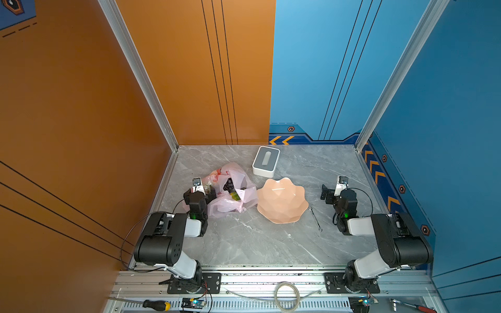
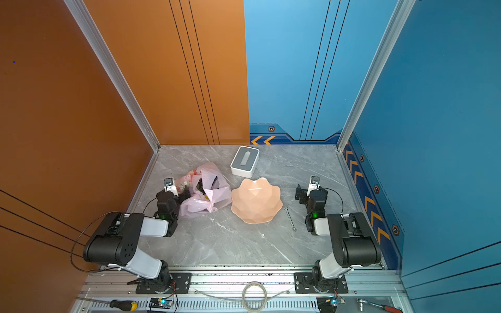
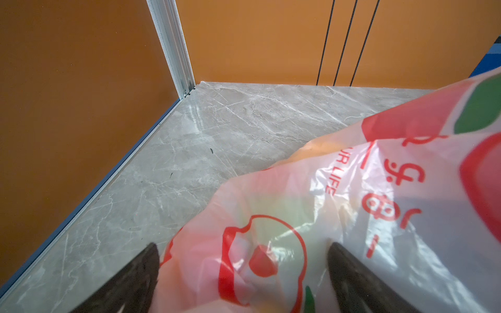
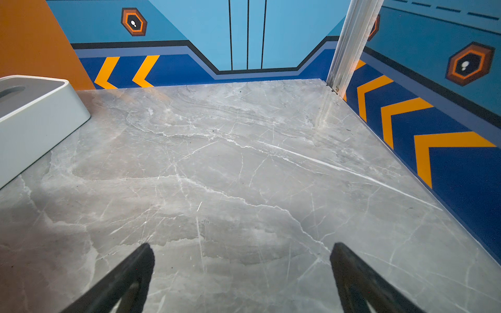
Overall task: Place the fruits into the plastic bag
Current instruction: Reset both arms
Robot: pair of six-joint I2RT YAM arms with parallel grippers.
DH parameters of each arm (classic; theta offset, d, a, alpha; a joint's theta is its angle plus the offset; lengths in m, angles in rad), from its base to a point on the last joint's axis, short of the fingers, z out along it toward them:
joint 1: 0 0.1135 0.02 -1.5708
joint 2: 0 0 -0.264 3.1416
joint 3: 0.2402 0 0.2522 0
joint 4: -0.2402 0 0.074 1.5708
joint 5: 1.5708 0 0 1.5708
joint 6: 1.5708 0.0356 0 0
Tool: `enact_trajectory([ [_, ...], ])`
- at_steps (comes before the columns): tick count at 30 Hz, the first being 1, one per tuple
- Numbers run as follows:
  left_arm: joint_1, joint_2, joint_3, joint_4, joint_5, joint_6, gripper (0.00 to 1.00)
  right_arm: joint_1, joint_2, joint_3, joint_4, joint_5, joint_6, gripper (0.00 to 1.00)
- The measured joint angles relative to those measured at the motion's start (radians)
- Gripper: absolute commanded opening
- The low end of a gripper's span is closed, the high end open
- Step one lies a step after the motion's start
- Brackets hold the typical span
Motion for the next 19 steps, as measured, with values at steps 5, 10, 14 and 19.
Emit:
enact_trajectory([
  [5,0.0,0.0,0.0,0.0,-0.004,0.0,0.98,-0.002,0.0,0.0,0.0,0.0,0.0,1.0],
  [10,0.0,0.0,0.0,-0.001,-0.006,0.0,0.98,-0.003,0.0,0.0,0.0,0.0,0.0,1.0],
  [14,-0.002,0.0,0.0,-0.002,-0.007,0.0,0.98,-0.004,0.0,0.0,-0.001,0.0,0.0,1.0],
  [19,-0.002,0.0,0.0,-0.003,-0.007,0.0,0.98,-0.018,0.0,0.005,-0.017,-0.008,0.002,1.0],
])
